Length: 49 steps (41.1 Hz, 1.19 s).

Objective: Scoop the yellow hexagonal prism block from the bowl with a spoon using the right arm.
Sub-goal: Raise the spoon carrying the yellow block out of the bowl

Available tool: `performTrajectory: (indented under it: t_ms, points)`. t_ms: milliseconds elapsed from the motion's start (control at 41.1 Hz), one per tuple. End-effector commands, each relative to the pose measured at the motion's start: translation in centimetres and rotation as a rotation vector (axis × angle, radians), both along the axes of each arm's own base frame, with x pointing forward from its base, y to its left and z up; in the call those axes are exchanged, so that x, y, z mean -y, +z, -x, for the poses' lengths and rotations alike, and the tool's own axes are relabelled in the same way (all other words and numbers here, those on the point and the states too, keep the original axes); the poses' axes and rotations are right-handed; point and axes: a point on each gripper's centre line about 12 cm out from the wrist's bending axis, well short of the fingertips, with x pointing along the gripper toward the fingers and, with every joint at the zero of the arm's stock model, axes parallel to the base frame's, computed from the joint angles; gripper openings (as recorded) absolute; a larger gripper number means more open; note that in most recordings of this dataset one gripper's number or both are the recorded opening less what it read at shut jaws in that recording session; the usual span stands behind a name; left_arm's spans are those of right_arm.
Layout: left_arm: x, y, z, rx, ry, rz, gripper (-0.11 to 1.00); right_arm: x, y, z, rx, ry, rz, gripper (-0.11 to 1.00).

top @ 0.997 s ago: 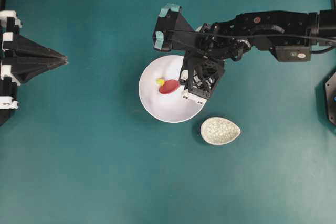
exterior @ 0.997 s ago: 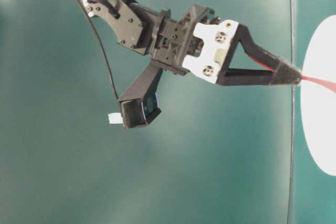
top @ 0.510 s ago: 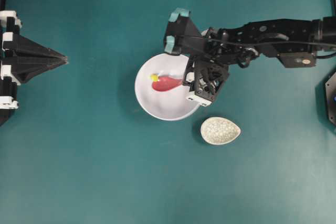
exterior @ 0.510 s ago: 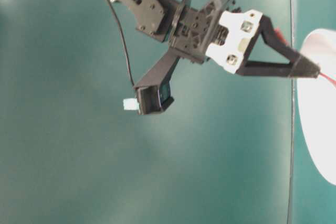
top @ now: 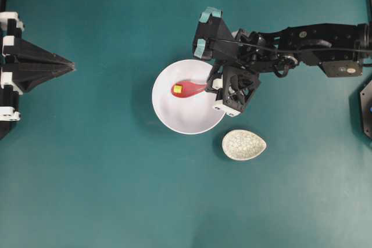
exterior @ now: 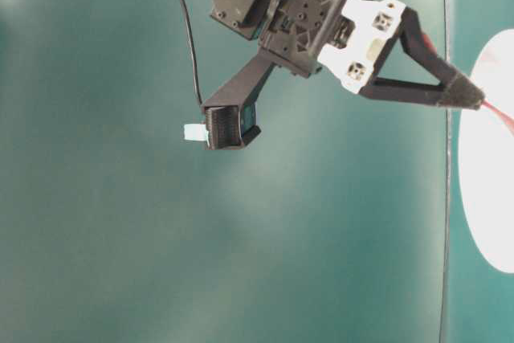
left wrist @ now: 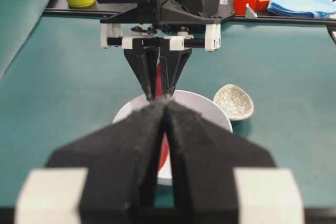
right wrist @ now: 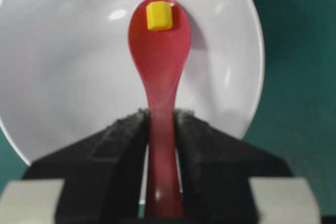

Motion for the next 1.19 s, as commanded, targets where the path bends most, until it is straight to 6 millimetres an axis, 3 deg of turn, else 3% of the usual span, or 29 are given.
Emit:
performTrajectory:
  t_ms: [0, 267, 608, 1167]
  points:
    - [0.0, 0.5, -0.1, 0.017, 0.000, -0.001, 0.05, 0.0, 1.6, 0.0, 0.049, 0.002, 0.013, 0.25]
    - [0.3, 0.5, -0.1, 0.014, -0.014, -0.001, 0.05, -0.7, 1.5, 0.1, 0.102, 0.008, 0.029, 0.25]
    - [0.4, 0.5, -0.1, 0.012, -0.019, -0.001, 0.05, -1.4, 2.0, 2.1, 0.239, -0.002, 0.070, 0.25]
    - [0.4, 0.4, -0.2, 0.009, -0.019, 0.000, 0.05, -3.4, 4.9, 3.3, 0.443, 0.034, 0.111, 0.25]
